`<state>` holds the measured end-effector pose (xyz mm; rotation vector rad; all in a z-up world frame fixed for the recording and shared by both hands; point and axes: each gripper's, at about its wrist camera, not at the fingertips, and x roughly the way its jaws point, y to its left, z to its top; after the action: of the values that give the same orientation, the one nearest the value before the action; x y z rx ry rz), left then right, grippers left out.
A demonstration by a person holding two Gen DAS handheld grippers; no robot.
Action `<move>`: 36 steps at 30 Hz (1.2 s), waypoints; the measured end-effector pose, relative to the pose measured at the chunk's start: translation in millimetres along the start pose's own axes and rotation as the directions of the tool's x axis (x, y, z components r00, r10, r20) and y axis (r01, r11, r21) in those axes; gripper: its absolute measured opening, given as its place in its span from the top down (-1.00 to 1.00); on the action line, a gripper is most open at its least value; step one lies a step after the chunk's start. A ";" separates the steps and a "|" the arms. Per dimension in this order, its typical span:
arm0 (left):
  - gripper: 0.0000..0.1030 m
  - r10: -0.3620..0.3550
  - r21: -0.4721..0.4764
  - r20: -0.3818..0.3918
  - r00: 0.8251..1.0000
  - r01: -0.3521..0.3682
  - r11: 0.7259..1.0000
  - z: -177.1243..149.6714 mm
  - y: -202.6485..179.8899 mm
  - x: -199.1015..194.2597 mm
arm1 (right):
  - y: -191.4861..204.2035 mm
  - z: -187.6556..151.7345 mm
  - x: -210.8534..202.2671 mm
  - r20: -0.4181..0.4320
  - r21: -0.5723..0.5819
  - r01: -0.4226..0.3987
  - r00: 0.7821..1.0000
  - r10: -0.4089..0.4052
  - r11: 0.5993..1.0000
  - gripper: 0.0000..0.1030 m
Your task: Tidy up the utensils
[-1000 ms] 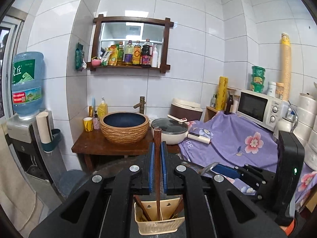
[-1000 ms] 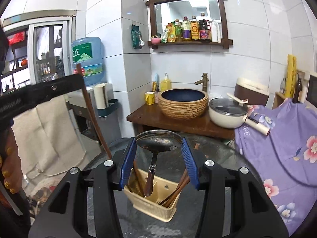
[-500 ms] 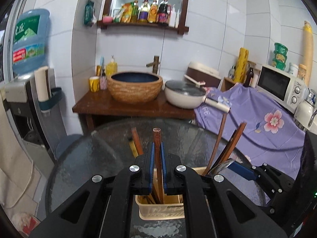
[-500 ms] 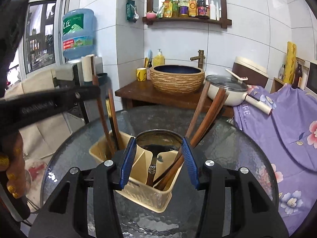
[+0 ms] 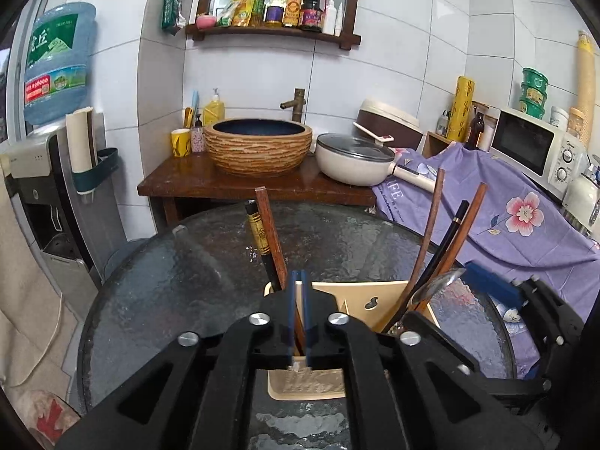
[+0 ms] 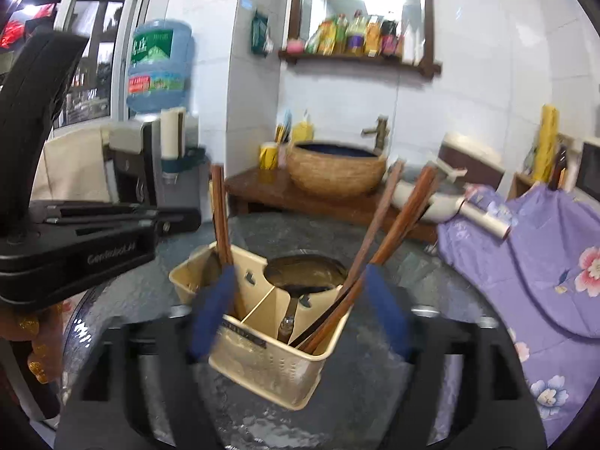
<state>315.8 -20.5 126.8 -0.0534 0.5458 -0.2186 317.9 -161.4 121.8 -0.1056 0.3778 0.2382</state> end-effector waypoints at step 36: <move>-0.88 0.119 0.005 0.301 0.946 -0.126 0.992 -239.1 -23.1 -193.9 | 4.8 -201.0 -253.9 0.196 0.129 0.005 0.980 -0.031 0.992 -0.89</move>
<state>25.6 1.5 23.8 -0.0281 0.2417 -0.0925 16.9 -239.6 31.3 0.0407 0.1934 0.2037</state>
